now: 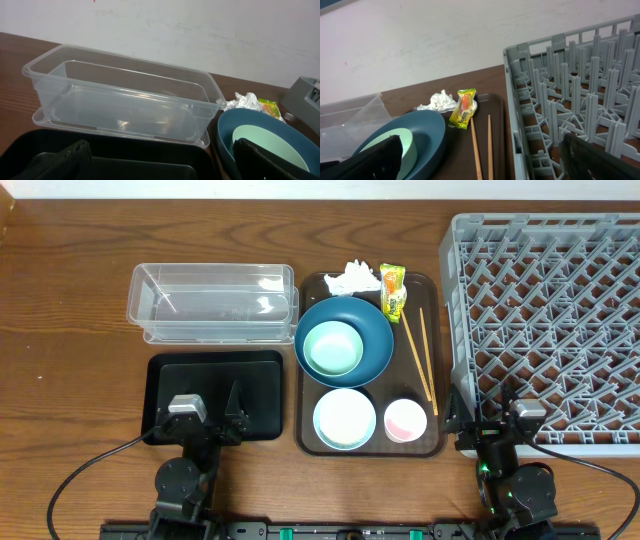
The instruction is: Sort waste into correct bins and load items into the dishwasher rack
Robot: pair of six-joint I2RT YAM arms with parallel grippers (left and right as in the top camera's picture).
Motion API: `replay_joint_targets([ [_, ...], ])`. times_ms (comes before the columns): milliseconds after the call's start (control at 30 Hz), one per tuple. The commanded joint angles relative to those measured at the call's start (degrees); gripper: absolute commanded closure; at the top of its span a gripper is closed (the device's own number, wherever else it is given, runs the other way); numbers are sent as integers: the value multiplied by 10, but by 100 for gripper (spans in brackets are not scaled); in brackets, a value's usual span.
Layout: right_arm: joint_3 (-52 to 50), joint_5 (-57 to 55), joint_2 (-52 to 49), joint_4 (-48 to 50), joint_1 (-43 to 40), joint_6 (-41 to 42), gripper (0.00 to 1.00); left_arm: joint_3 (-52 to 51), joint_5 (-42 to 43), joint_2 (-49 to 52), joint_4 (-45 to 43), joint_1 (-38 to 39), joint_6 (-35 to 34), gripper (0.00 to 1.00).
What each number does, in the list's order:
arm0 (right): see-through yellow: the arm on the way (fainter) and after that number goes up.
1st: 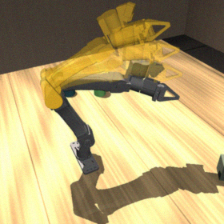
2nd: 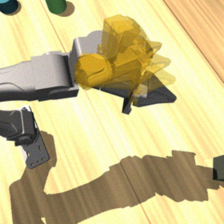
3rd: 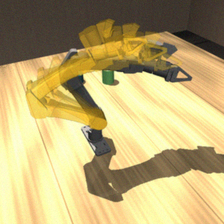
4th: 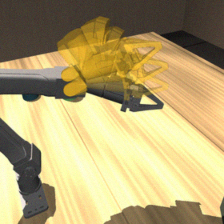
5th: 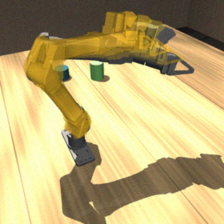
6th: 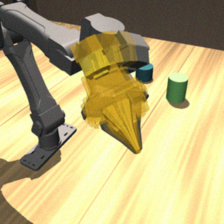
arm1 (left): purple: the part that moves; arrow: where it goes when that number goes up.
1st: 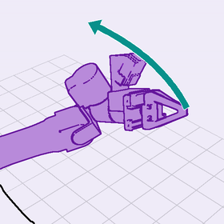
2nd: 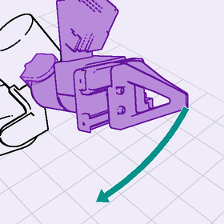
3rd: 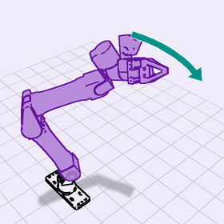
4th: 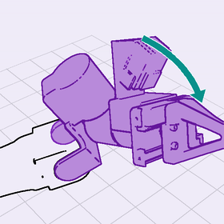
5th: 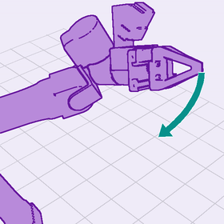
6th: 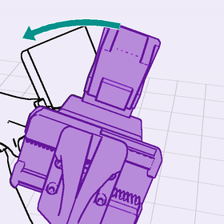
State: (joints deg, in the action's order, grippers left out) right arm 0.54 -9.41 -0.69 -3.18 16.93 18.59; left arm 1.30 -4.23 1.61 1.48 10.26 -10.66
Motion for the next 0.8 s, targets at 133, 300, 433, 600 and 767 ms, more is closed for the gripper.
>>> replay_joint_targets([
  [133, -2, 0, 3, 0, -5, -4, 1, -10, -7, 1, 24, 2, 1, 7],
  [300, -2, 0, 3, 0, -5, -4, 1, -10, -7, 1, 24, 2, 1, 7],
  [433, -2, 0, 3, 0, -5, -4, 1, -10, -7, 1, 24, 2, 1, 7],
  [600, -2, 0, 3, 0, -5, -4, 1, -10, -15, 1, 23, 2, 3, 7],
  [767, -2, 0, 3, 0, -5, -4, 1, -10, -100, 1, 15, 2, 38, 7],
])
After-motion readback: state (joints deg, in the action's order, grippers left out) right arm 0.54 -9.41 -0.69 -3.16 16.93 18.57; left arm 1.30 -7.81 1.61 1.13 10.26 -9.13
